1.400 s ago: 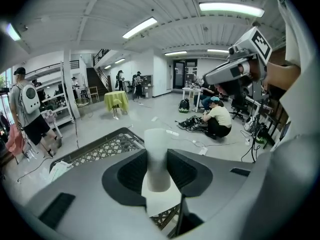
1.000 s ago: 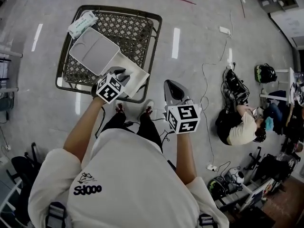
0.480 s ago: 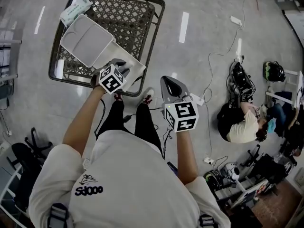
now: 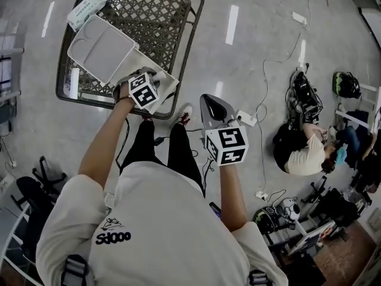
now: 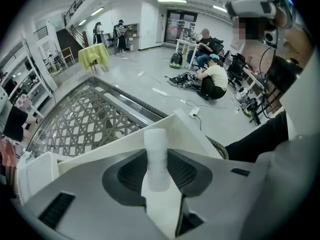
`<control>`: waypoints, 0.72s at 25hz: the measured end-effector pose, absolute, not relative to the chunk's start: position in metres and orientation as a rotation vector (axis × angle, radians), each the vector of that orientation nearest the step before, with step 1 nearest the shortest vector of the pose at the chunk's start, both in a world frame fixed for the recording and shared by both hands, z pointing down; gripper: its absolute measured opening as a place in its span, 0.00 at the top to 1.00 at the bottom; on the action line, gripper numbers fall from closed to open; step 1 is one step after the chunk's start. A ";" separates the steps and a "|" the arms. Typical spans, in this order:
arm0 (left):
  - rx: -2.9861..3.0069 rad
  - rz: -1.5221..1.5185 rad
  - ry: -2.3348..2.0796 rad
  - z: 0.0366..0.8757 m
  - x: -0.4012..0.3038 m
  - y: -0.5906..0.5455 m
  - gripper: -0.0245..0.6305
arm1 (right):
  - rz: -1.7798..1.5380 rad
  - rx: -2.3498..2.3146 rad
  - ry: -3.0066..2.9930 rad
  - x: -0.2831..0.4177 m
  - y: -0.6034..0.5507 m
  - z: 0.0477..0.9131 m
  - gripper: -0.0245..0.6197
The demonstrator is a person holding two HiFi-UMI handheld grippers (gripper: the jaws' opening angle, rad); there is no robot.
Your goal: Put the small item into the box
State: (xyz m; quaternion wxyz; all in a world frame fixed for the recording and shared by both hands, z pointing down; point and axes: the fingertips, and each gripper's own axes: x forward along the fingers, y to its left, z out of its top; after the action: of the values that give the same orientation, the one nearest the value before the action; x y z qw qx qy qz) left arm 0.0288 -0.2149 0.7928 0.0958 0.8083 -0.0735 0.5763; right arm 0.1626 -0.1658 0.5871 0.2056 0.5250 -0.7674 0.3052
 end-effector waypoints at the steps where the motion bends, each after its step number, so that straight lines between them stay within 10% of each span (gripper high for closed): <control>1: 2.388 1.705 -0.218 0.794 0.030 -0.216 0.77 | 0.852 1.464 -2.136 0.164 -0.166 0.588 0.95; 18: 2.281 1.641 -0.254 0.812 0.031 -0.218 0.76 | 0.861 1.466 -2.114 0.162 -0.169 0.594 0.95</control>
State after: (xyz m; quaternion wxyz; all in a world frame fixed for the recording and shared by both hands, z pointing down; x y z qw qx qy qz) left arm 0.0305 -0.2181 0.8124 0.1596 0.7981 -0.0888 0.5741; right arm 0.1621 -0.1692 0.5939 0.2126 0.5280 -0.7614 0.3102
